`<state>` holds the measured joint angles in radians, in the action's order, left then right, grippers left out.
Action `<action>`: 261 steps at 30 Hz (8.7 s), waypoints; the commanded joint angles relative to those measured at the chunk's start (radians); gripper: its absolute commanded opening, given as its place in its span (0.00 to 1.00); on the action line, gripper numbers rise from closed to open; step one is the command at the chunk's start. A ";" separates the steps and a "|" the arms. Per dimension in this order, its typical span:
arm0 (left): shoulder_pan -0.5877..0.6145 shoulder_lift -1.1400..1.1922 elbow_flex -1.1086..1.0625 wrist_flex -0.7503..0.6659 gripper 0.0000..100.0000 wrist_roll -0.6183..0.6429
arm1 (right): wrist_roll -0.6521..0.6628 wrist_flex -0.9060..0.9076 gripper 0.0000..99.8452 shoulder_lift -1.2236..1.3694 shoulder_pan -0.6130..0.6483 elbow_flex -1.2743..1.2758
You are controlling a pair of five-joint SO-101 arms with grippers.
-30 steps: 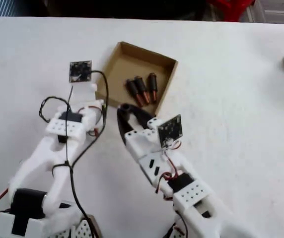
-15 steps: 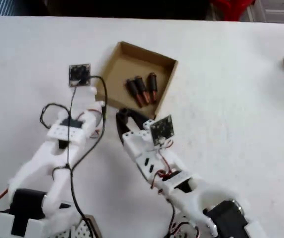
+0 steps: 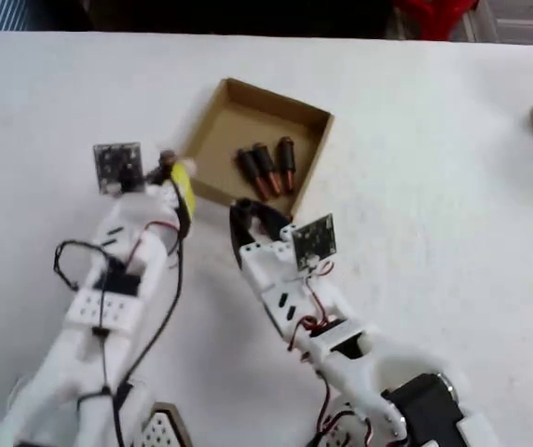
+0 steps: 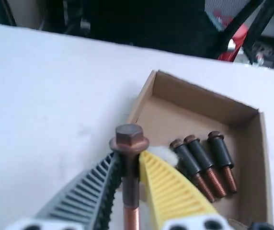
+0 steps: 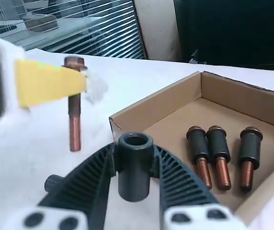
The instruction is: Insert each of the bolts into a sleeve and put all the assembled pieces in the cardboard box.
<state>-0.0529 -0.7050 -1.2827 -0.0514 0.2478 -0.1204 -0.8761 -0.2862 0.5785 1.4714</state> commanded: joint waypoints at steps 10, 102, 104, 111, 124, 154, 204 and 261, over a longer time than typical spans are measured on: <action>-0.257 -0.710 -0.173 0.141 0.02 -0.041 | -0.002 -0.031 0.02 -0.012 0.077 0.043; -0.375 -0.326 -0.077 0.144 0.02 -0.058 | 0.055 -0.209 0.02 -0.010 0.044 0.163; -0.381 -0.326 -0.075 0.167 0.02 -0.058 | 0.055 -0.209 0.02 -0.010 0.044 0.163; -0.352 -0.326 -0.074 0.264 0.02 -0.064 | 0.055 -0.209 0.02 -0.012 0.044 0.167; -0.394 -0.326 -0.074 0.535 0.37 -0.133 | 0.055 -0.209 0.02 -0.012 0.042 0.164; 0.156 -0.763 -0.077 0.542 0.05 0.262 | 0.058 -0.125 0.02 -0.013 0.039 0.147; 0.176 -0.768 -0.390 0.824 0.03 -0.155 | 0.256 1.615 0.02 0.549 -0.266 -1.528; 0.740 0.222 0.193 0.528 0.03 -0.009 | 0.473 1.988 0.06 0.114 0.278 -1.267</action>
<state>0.6345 -0.5961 -1.1999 0.5086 0.2279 0.3153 1.2244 -0.1389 0.8546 0.1580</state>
